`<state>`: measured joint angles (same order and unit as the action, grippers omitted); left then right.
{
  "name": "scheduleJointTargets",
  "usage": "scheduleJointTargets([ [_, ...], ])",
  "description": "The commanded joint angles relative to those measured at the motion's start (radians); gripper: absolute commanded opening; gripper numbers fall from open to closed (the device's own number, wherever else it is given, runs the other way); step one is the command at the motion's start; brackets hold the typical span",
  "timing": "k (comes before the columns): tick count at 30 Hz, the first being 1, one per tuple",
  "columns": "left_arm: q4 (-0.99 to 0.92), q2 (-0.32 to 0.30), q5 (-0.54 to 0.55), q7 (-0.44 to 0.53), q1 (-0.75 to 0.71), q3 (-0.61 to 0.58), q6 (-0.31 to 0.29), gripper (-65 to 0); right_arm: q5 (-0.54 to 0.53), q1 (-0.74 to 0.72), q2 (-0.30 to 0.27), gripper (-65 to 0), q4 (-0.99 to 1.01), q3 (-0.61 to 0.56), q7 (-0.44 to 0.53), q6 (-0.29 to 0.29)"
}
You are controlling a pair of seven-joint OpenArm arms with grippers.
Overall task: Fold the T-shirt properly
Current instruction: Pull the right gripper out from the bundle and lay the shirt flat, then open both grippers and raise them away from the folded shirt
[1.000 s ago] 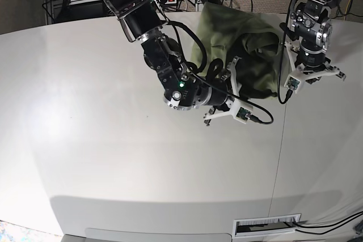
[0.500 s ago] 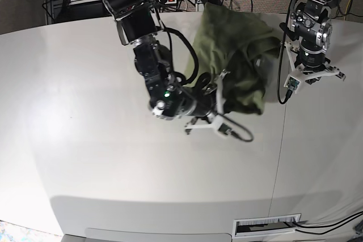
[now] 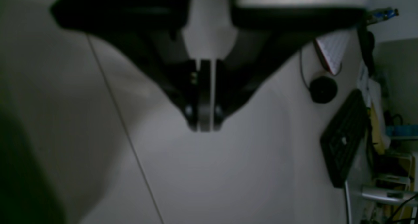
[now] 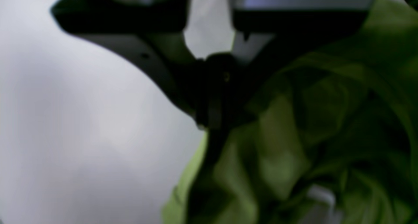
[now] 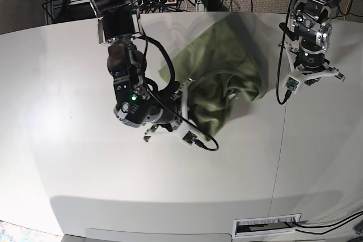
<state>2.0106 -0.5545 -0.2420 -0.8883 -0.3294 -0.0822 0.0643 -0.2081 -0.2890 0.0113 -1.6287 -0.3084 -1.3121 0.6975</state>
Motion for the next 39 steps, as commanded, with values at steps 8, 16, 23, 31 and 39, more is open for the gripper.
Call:
scheduleJointTargets([
  [8,0.017,-0.014,-0.016,0.017,0.005,0.007,0.018,-65.0,-0.052,-0.006,-0.071,-65.0,-0.033,0.001,-0.066,0.001],
  [16,0.017,-0.013,-0.015,0.018,0.005,0.007,0.018,-65.0,-0.192,0.024,-0.077,-57.7,-0.174,0.080,-0.020,0.001],
  [23,0.017,-0.013,-0.015,0.026,0.006,0.007,0.018,-65.0,-0.441,0.053,-0.078,-56.9,-0.223,0.302,-0.058,0.001],
  [31,0.017,-0.013,-0.014,0.037,0.005,0.007,0.018,-65.0,-0.668,0.212,-0.188,-57.0,-0.273,0.443,-0.084,0.001],
  [39,0.017,-0.013,0.052,0.050,0.005,0.007,0.018,-65.0,-0.688,0.350,-0.250,-61.2,-0.289,0.439,-0.084,0.001],
])
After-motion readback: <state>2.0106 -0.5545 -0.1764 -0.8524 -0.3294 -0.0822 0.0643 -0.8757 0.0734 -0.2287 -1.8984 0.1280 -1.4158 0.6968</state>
